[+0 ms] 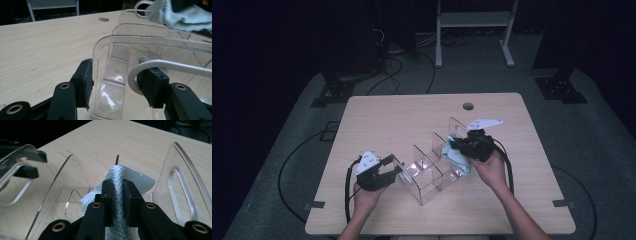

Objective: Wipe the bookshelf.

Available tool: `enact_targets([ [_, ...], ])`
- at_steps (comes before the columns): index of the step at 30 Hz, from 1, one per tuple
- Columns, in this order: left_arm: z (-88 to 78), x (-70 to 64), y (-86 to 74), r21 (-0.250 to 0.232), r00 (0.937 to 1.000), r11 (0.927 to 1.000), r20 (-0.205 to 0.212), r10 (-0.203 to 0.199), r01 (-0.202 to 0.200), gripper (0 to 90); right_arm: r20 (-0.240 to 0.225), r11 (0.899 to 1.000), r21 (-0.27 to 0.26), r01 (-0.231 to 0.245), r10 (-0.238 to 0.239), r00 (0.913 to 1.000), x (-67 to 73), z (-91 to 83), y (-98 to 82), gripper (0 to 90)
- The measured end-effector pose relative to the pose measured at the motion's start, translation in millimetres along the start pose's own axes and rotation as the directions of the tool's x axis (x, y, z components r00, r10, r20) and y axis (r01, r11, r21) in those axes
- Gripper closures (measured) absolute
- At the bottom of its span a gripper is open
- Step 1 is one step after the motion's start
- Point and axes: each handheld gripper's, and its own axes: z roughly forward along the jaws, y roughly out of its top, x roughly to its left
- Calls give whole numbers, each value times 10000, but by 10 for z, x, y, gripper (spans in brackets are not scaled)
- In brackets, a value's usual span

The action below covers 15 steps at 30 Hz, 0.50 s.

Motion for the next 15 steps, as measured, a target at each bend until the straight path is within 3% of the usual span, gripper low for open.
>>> enact_targets([
  [3, 6, -7, 3, 40, 10000, 10000, -3, -3, 3, 469, -8, 9993, -359, -40, 40, 10000, 13, -134, -93, 797],
  [5, 9, -3, 3, 25, 10000, 10000, 2, -33, 33, 469, -349, 9964, -832, -129, 100, 9993, 56, -237, -130, 797],
  [8, 12, -1, 0, 1, 10000, 10000, 10, -66, 66, 468, -1228, 9906, -1311, -397, 235, 9921, 172, -341, -169, 798],
  [13, 12, -5, -2, 4, 10000, 10000, -11, -80, 80, 468, -1859, 9944, -1008, 333, -517, 9812, 499, -276, -231, 798],
  [15, 10, -11, -2, 15, 10000, 10000, -46, -43, 43, 468, -1329, 9931, -662, 973, -1054, 9855, 602, -175, -233, 798],
])
